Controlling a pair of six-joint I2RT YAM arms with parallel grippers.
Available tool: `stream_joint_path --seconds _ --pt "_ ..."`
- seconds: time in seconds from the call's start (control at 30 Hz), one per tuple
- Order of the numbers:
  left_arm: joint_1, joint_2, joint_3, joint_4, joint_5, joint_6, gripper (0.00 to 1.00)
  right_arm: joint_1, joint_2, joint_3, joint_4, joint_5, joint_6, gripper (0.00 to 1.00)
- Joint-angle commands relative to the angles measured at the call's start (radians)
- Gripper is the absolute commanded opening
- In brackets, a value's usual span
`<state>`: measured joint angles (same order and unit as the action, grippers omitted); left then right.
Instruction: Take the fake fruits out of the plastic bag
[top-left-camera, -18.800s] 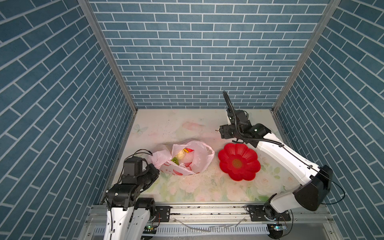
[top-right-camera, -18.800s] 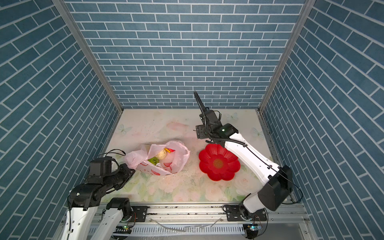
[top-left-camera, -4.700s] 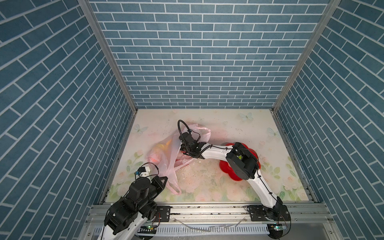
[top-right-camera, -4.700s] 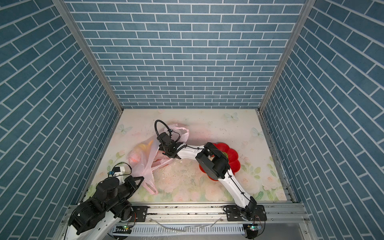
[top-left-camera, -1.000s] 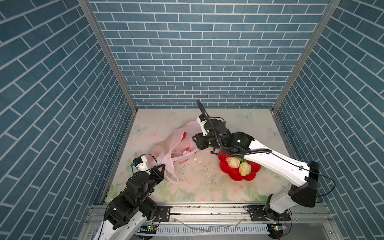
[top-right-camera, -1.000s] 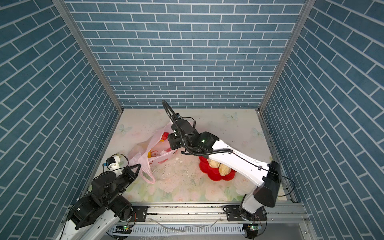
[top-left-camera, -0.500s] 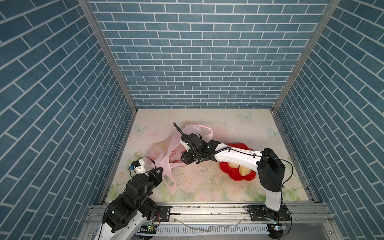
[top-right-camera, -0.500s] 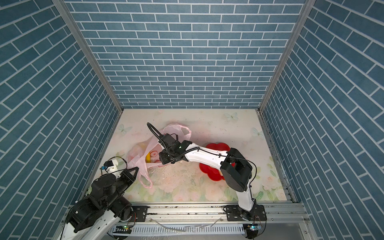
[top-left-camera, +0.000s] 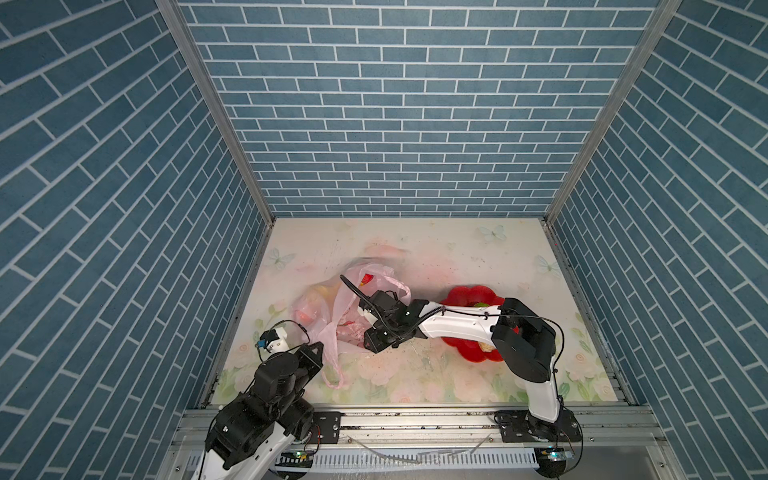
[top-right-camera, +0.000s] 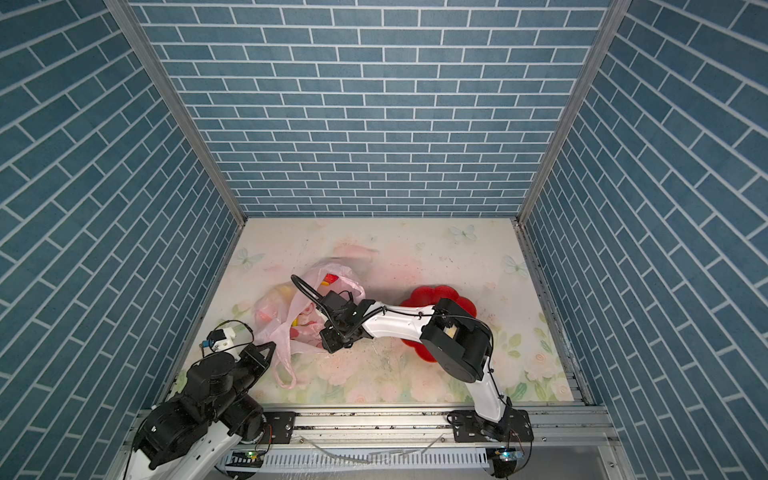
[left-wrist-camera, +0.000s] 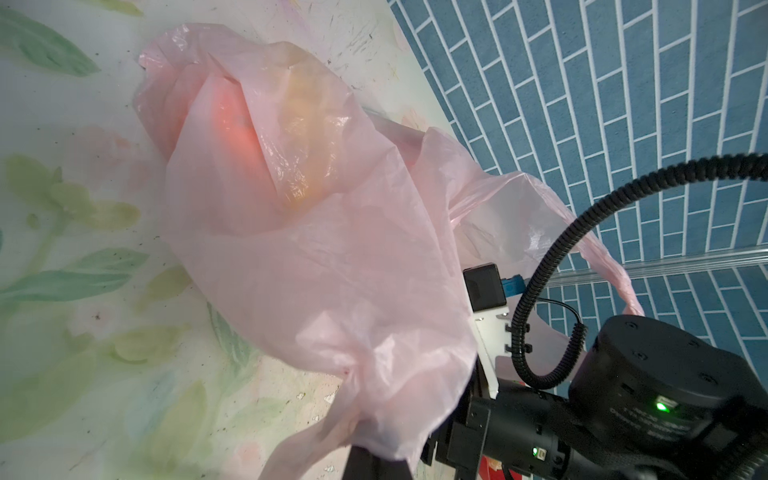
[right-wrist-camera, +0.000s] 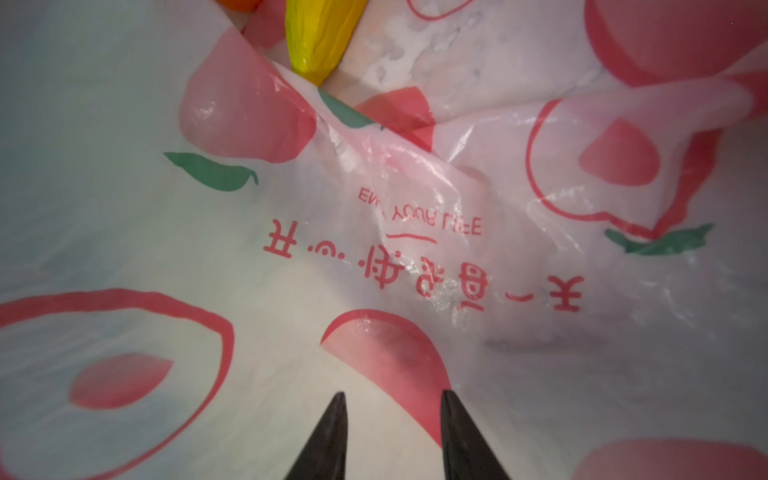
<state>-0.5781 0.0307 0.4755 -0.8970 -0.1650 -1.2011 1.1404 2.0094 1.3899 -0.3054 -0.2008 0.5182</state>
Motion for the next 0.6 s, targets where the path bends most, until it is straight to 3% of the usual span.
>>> stream_joint_path --seconds 0.0,0.27,0.57 --pt "0.007 -0.031 0.001 -0.056 -0.029 -0.015 0.0 -0.003 0.006 0.035 0.048 0.09 0.002 0.44" --pt "0.006 -0.028 -0.003 0.013 -0.012 -0.018 0.0 -0.011 0.065 0.167 0.087 0.313 0.072 0.5" --pt "0.006 0.047 0.024 0.137 0.04 0.035 0.0 -0.054 0.292 0.473 0.018 0.412 0.07 0.69"
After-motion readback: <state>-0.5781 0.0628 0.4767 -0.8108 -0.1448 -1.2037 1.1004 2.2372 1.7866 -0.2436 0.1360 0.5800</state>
